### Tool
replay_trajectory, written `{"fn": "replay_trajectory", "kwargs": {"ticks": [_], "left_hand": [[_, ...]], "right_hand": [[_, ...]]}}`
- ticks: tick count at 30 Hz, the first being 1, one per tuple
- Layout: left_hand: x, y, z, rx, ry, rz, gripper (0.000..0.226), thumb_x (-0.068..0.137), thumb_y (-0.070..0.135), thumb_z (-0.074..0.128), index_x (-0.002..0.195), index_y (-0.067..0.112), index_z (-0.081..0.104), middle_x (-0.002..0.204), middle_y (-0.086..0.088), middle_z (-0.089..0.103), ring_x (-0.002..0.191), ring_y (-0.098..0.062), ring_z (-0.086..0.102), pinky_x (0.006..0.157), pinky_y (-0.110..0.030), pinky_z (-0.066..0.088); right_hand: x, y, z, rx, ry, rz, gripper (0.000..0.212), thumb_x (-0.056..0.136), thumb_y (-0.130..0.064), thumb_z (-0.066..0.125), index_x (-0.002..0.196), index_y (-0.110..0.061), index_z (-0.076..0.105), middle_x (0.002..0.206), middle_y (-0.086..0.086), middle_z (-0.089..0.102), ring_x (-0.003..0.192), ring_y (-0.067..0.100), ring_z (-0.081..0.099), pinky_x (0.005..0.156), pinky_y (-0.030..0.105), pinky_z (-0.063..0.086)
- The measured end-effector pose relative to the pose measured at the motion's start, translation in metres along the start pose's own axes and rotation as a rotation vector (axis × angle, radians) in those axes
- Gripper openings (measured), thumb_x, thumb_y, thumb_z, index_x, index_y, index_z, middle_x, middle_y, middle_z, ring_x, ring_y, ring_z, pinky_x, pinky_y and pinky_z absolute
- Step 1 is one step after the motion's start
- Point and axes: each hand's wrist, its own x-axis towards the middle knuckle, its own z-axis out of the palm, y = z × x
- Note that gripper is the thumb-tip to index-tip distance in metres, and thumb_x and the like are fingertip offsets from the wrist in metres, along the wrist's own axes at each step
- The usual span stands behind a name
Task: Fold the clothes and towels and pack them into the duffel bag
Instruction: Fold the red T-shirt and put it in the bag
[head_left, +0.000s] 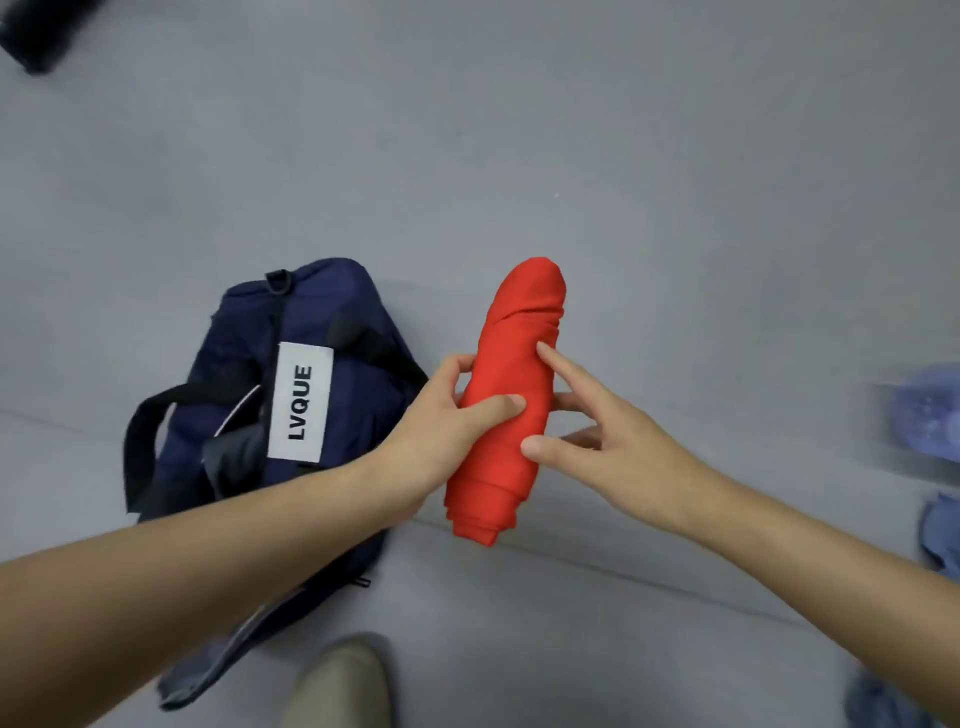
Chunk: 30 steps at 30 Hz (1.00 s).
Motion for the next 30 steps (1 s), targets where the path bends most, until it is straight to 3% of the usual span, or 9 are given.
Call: {"fn": "replay_trajectory", "kwargs": {"ticks": [4, 8, 11, 14, 16, 18, 21, 27, 30], "left_hand": [[-0.033, 0.007, -0.051, 0.071, 0.107, 0.138, 0.044, 0.088, 0.028, 0.078, 0.124, 0.033, 0.052, 0.106, -0.001, 0.075, 0.091, -0.018, 0.075, 0.079, -0.039, 0.062], [-0.048, -0.015, -0.087, -0.111, 0.212, 0.144, 0.045, 0.088, 0.026, 0.078, 0.124, 0.031, 0.052, 0.107, -0.002, 0.075, 0.092, -0.021, 0.075, 0.082, -0.044, 0.062], [-0.062, -0.036, -0.112, -0.174, 0.276, 0.162, 0.046, 0.087, 0.022, 0.079, 0.125, 0.031, 0.053, 0.104, -0.001, 0.075, 0.089, -0.022, 0.075, 0.078, -0.044, 0.062], [-0.082, -0.048, -0.141, -0.183, 0.240, 0.164, 0.043, 0.087, 0.019, 0.078, 0.123, 0.028, 0.055, 0.103, -0.003, 0.075, 0.089, -0.025, 0.075, 0.076, -0.042, 0.062], [-0.094, -0.049, -0.162, -0.174, 0.205, 0.190, 0.046, 0.086, 0.020, 0.079, 0.125, 0.027, 0.055, 0.104, -0.003, 0.075, 0.089, -0.026, 0.074, 0.074, -0.041, 0.062], [-0.102, -0.048, -0.179, -0.195, 0.245, 0.227, 0.052, 0.081, 0.025, 0.080, 0.124, 0.031, 0.053, 0.102, -0.004, 0.075, 0.085, -0.026, 0.075, 0.068, -0.038, 0.061], [-0.099, -0.052, -0.192, -0.245, 0.318, 0.320, 0.059, 0.079, 0.031, 0.082, 0.127, 0.036, 0.048, 0.097, -0.010, 0.076, 0.080, -0.030, 0.075, 0.065, -0.039, 0.059], [-0.086, -0.059, -0.195, -0.293, 0.509, 0.362, 0.065, 0.078, 0.046, 0.079, 0.133, 0.044, 0.045, 0.101, -0.004, 0.076, 0.088, -0.024, 0.075, 0.075, -0.039, 0.061], [-0.088, -0.070, -0.190, -0.190, 0.677, 0.351, 0.065, 0.075, 0.060, 0.072, 0.133, 0.050, 0.045, 0.106, 0.012, 0.071, 0.096, -0.014, 0.072, 0.079, -0.033, 0.059]], "right_hand": [[0.031, -0.067, 0.022, -0.100, -0.120, -0.084, 0.079, 0.085, -0.058, 0.062, 0.138, -0.077, 0.006, 0.134, -0.045, 0.040, 0.116, -0.004, 0.061, 0.107, 0.036, 0.047], [0.069, -0.099, 0.050, -0.528, -0.156, -0.098, 0.075, 0.079, -0.077, 0.047, 0.137, -0.078, -0.001, 0.162, -0.026, 0.014, 0.132, 0.008, 0.051, 0.116, 0.037, 0.036], [0.087, -0.101, 0.075, -0.817, -0.180, -0.292, 0.088, 0.075, -0.092, 0.037, 0.148, -0.064, -0.004, 0.162, -0.024, -0.023, 0.154, 0.008, -0.002, 0.122, 0.032, 0.013], [0.095, -0.104, 0.109, -0.751, -0.300, -0.320, 0.114, 0.061, -0.096, 0.046, 0.156, -0.048, 0.006, 0.160, -0.032, -0.015, 0.146, -0.008, -0.021, 0.119, 0.026, 0.003], [0.097, -0.110, 0.127, -0.643, -0.340, -0.283, 0.120, 0.054, -0.093, 0.057, 0.155, -0.045, 0.014, 0.158, -0.038, -0.004, 0.146, -0.012, -0.014, 0.121, 0.028, 0.008], [0.098, -0.119, 0.146, -0.483, -0.398, -0.191, 0.113, 0.049, -0.086, 0.069, 0.147, -0.056, 0.022, 0.152, -0.042, 0.023, 0.145, -0.011, 0.018, 0.121, 0.032, 0.024], [0.098, -0.122, 0.172, -0.155, -0.438, -0.045, 0.101, 0.051, -0.063, 0.084, 0.137, -0.059, 0.031, 0.128, -0.034, 0.057, 0.119, -0.007, 0.056, 0.098, 0.029, 0.050], [0.103, -0.119, 0.202, 0.109, -0.350, -0.002, 0.121, 0.069, -0.027, 0.088, 0.148, -0.064, 0.004, 0.120, -0.043, 0.056, 0.112, -0.007, 0.062, 0.082, 0.013, 0.053], [0.104, -0.116, 0.218, 0.052, -0.301, -0.015, 0.112, 0.079, -0.017, 0.082, 0.147, -0.066, 0.007, 0.113, -0.022, 0.069, 0.102, 0.007, 0.070, 0.084, 0.027, 0.059]]}}
